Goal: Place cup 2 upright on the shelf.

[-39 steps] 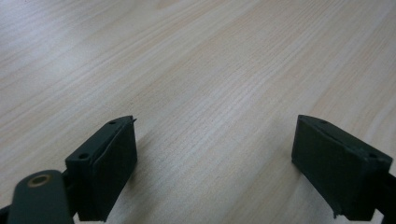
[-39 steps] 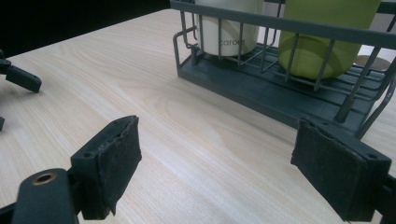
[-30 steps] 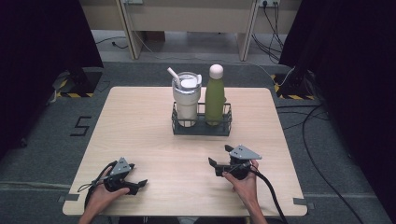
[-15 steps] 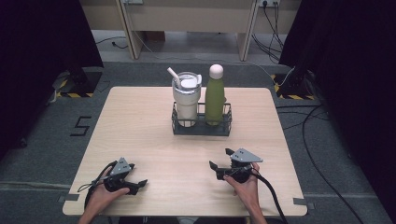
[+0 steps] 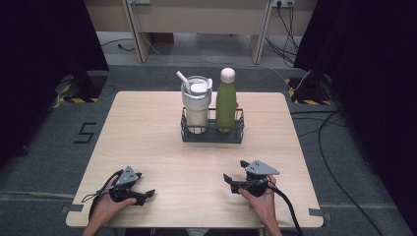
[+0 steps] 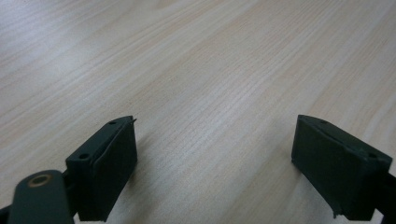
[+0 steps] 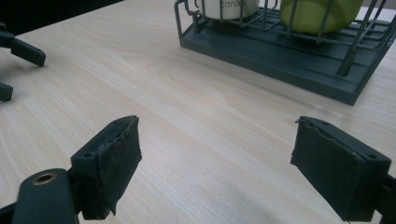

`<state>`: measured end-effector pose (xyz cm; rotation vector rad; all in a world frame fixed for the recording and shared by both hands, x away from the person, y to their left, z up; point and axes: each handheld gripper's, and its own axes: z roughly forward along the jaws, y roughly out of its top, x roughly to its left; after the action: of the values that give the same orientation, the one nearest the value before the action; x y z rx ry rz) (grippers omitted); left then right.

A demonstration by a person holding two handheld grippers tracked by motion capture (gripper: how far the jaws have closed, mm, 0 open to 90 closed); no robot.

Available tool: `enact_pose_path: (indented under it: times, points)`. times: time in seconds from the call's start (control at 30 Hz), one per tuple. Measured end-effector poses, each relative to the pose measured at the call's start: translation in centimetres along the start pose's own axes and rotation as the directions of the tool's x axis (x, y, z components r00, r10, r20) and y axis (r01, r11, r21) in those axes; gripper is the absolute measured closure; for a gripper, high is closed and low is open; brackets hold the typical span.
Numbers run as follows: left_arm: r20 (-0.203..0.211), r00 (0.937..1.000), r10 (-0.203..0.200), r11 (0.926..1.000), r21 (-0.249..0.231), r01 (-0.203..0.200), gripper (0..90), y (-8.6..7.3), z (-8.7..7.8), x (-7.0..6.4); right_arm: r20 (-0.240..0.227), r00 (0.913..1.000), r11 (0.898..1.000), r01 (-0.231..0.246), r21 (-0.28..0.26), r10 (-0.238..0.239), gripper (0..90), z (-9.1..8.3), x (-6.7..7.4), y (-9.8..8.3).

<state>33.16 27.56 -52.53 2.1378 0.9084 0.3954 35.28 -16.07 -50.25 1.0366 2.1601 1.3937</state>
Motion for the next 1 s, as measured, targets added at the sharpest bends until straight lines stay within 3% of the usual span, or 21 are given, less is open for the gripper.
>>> enact_pose_path:
  times: [0.5, 1.0]
  points:
    - [0.001, 1.0, -0.001, 1.0, -0.001, 0.001, 13.5, 0.0, 0.0, 0.0, 0.003, 1.0, 0.998, -0.003, 0.061, 0.003, 15.1, -0.6, 0.0, -1.0]
    - [0.003, 1.0, -0.001, 1.0, -0.001, 0.001, 13.5, -0.1, -0.1, -0.1, 0.031, 0.9994, 0.985, 0.01, 0.17, -0.015, 15.2, -0.6, 0.1, -1.5]
